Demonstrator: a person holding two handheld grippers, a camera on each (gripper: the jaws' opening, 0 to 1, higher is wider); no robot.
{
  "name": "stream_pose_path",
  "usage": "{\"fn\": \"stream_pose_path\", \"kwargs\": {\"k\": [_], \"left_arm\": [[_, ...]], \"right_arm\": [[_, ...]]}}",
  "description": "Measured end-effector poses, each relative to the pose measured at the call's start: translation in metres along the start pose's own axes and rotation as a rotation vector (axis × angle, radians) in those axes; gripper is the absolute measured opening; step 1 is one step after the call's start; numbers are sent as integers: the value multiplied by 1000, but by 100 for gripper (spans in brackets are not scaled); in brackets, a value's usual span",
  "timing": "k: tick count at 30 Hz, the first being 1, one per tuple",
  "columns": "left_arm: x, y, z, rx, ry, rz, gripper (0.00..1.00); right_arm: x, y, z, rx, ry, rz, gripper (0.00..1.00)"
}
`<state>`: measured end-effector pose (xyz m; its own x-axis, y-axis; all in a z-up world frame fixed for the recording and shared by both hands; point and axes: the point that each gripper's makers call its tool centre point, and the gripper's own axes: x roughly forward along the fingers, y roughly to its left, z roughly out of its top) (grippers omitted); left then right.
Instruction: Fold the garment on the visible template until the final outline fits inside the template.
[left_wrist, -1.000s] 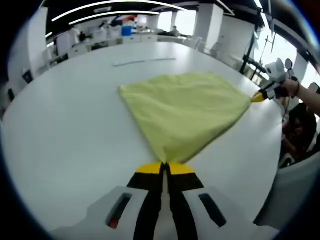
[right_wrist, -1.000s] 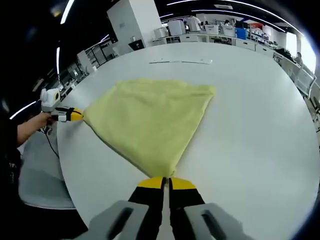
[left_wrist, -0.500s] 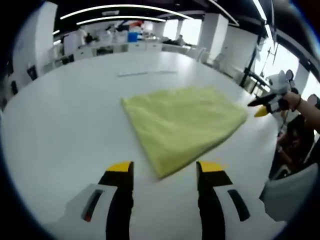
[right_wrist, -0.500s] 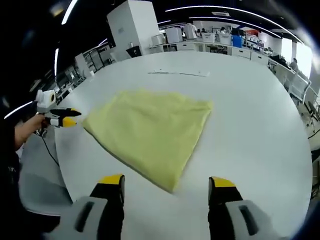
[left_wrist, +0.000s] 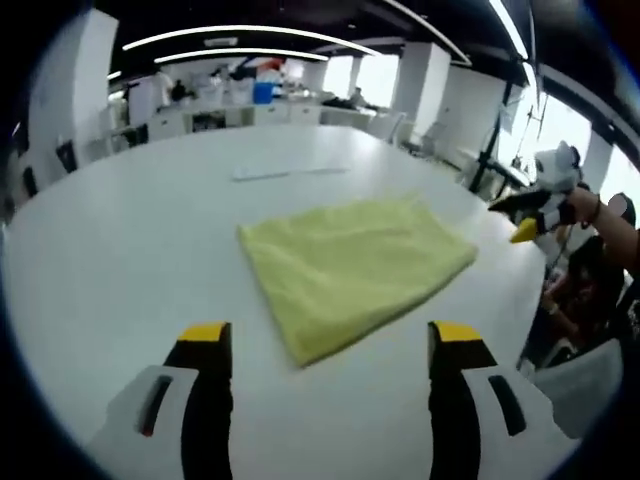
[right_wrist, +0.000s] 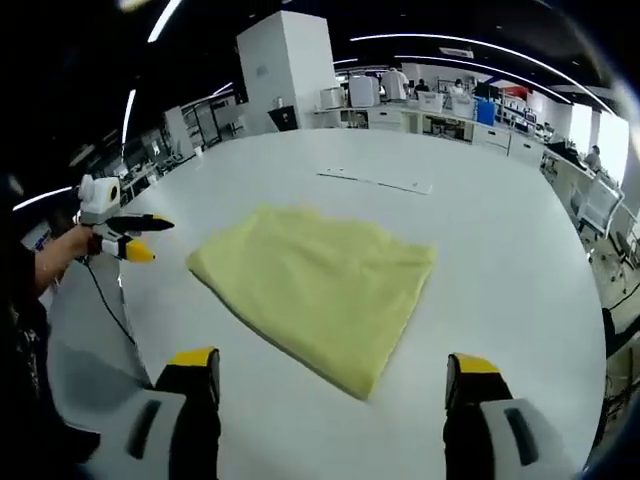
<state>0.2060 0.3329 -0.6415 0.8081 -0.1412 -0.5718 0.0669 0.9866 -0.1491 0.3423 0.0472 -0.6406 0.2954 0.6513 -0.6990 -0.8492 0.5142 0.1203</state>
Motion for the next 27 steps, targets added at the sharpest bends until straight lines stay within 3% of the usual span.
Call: {"fn": "stream_pose_path", "kwargs": {"k": [13,27], "left_arm": [[-22,-13,14,5,-48,10,99],[-35,-21,12,-2,-58,11,99]], "right_arm": [[-16,23,4,-5,-27,4,100],[-37,35,7,-20,-61,-22,100]]}}
